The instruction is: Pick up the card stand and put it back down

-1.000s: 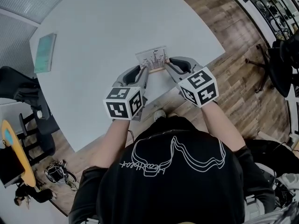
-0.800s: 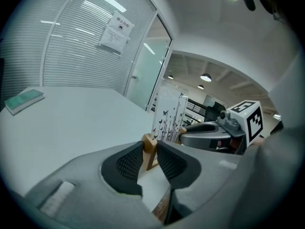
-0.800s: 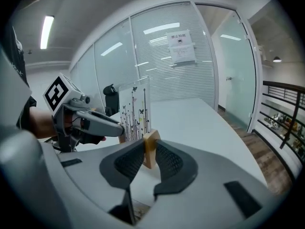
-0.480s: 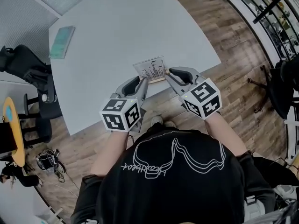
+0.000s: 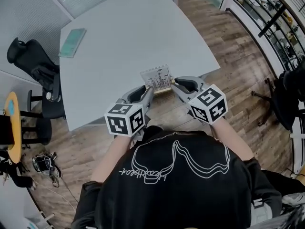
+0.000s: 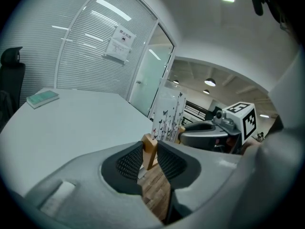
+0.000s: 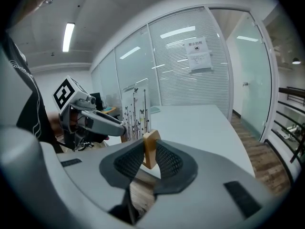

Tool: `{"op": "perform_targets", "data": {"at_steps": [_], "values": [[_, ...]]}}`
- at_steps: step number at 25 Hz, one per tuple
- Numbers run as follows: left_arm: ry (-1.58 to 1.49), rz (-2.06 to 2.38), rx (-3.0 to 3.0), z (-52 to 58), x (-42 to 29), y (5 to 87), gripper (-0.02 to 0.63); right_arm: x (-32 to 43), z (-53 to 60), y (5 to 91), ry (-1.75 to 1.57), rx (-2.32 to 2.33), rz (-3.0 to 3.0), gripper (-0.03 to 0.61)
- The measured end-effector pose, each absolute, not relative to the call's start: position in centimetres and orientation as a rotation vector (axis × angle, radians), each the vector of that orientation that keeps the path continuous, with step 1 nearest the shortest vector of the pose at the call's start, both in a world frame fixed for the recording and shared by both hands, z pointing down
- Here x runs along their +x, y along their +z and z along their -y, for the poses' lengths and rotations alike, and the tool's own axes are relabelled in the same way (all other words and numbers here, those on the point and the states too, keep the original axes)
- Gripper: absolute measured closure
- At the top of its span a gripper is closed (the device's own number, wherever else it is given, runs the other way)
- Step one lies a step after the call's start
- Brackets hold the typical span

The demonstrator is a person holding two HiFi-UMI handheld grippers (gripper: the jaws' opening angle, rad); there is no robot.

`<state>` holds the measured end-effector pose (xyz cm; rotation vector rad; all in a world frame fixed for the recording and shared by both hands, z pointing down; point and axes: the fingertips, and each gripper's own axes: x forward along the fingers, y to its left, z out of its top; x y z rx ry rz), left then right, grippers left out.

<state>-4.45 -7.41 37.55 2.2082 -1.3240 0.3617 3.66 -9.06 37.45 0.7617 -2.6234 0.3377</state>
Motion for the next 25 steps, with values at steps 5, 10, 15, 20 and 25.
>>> {"op": "perform_targets", "data": {"at_steps": [5, 10, 15, 20, 25], "values": [[0.357, 1.329, 2.204, 5.7, -4.5, 37.6, 0.512, 3.6, 7.2, 37.6, 0.343, 0.768, 2.621, 0.497], [0.347, 1.328, 2.197, 5.0, -3.9, 37.6, 0.512, 4.2, 6.4, 37.5, 0.335, 0.773, 2.611, 0.497], [0.353, 1.333, 2.202, 4.5, -4.2, 37.4, 0.512, 3.9, 6.2, 37.3, 0.329, 0.766, 2.611, 0.498], [0.347, 1.332, 2.202, 4.3, -4.4, 37.5, 0.512, 3.7, 6.1, 37.3, 0.315, 0.757, 2.61, 0.499], [0.349, 1.353, 2.21, 5.3, -5.1, 37.3, 0.512, 2.9, 7.3, 37.3, 0.296, 0.753, 2.61, 0.499]]}}
